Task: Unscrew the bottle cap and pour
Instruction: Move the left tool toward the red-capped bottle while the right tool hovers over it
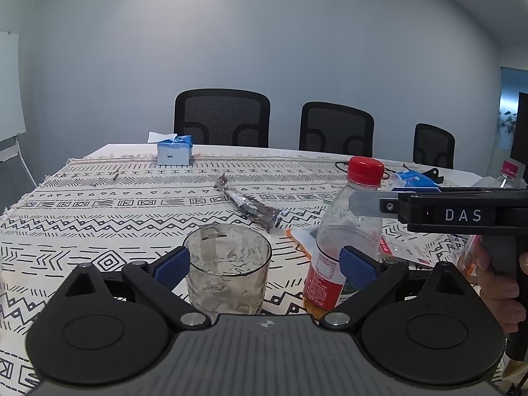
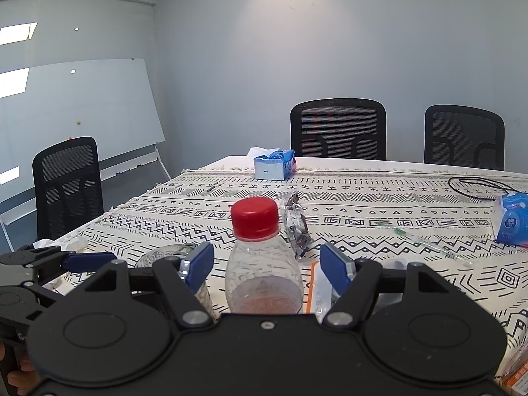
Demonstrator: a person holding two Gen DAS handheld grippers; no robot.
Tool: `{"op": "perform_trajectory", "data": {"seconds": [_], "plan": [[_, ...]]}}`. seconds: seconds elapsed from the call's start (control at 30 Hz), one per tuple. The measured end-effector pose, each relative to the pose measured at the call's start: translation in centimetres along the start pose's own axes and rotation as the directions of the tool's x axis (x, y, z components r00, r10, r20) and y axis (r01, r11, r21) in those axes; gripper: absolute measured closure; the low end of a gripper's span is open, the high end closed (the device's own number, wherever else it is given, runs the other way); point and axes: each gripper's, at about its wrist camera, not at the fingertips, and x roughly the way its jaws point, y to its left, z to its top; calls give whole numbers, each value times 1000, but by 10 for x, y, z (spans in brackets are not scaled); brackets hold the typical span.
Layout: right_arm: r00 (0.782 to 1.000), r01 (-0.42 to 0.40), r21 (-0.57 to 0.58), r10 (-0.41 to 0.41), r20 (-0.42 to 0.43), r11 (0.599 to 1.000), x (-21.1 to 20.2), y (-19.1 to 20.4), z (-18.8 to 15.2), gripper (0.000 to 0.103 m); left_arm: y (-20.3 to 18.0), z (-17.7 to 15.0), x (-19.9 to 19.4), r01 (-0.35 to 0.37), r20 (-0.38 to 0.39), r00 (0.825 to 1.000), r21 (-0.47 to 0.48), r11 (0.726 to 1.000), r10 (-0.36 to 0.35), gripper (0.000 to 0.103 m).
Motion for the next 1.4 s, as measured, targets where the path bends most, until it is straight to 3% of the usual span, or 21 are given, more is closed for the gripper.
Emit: {"op": "perform_trajectory", "data": {"seconds": [1.4], "plan": [[1000,-27,-12,28,7,1000,0,0,-6,30,-12,-8,14,10,-12,1000,53,999,-9,5]]}}
